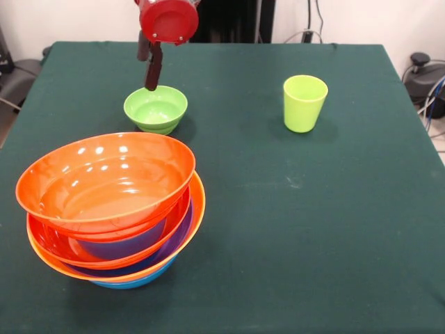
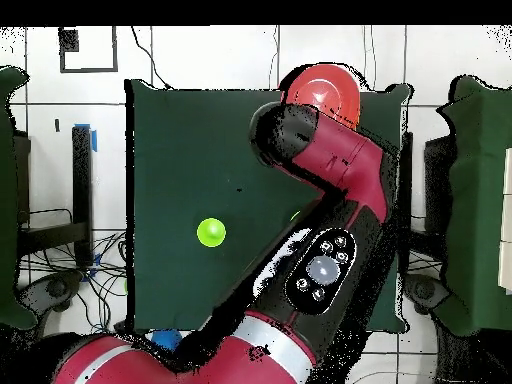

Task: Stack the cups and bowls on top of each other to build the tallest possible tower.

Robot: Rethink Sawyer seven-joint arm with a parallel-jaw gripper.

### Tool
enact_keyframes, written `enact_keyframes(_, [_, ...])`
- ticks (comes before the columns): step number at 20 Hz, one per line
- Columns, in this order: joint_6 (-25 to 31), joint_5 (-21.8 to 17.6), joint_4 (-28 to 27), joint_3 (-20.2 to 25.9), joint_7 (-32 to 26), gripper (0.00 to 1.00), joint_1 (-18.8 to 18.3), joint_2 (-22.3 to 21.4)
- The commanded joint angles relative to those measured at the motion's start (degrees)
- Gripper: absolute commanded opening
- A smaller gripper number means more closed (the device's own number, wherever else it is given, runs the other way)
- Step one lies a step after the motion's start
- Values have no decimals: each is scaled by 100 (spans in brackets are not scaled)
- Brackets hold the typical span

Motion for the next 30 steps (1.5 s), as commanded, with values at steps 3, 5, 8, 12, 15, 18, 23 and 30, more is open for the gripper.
enact_keyframes(3, [-178, -684, 422, 1105, -885, 100, -211, 22])
enact_keyframes(5, [-294, -703, 461, 1184, -854, 100, -239, 42])
enact_keyframes(8, [-420, -782, 501, 1297, -806, 100, -290, 80])
enact_keyframes(12, [-573, -901, 668, 1400, -717, 100, -316, 62])
enact_keyframes(15, [-705, -968, 788, 1493, -649, 100, -358, 40])
enact_keyframes(18, [-816, -1019, 835, 1592, -597, 100, -396, 47])
enact_keyframes(23, [-874, -1077, 829, 1713, -593, 100, -458, 101])
enact_keyframes(30, [-828, -1182, 1048, 1781, -641, 100, -528, 19])
